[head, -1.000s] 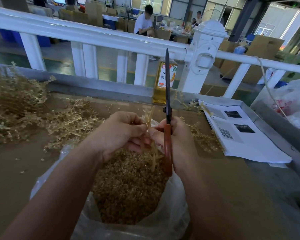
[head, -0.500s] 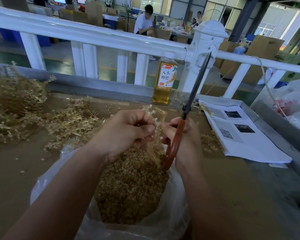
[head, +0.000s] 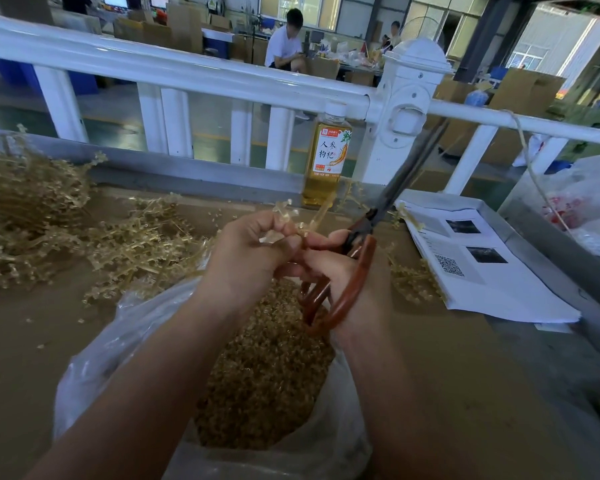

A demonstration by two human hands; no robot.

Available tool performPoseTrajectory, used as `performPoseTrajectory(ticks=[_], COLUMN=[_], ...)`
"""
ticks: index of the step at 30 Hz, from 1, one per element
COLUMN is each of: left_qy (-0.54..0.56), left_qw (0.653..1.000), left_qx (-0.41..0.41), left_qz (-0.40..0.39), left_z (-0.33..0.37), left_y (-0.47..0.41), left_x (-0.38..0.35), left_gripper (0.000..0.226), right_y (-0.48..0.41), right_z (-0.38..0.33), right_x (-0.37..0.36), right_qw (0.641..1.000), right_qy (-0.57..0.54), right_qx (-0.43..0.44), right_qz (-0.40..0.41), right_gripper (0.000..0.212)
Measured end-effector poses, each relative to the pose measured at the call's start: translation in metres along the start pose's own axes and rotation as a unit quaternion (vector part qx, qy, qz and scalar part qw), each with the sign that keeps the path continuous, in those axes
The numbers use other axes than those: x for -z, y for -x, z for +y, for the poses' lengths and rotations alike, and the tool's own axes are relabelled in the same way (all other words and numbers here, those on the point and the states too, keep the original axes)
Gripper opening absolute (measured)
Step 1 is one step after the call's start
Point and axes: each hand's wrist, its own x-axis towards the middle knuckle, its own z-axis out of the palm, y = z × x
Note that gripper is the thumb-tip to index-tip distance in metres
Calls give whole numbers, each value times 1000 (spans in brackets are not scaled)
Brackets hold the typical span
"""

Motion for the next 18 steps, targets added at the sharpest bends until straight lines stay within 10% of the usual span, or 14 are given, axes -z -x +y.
performPoseTrajectory(ticks=[18], left_qy=[-33], left_qw=[999], left_qx=[-8], left_qz=[-2], left_z=[-2], left_y=[-1], left_x=[5], left_gripper=[26], right_y=[4], right_z=[-11], right_x=[1], right_qw=[986], right_qy=[164], right_qx=[28], right_qz=[22], right_gripper=[30])
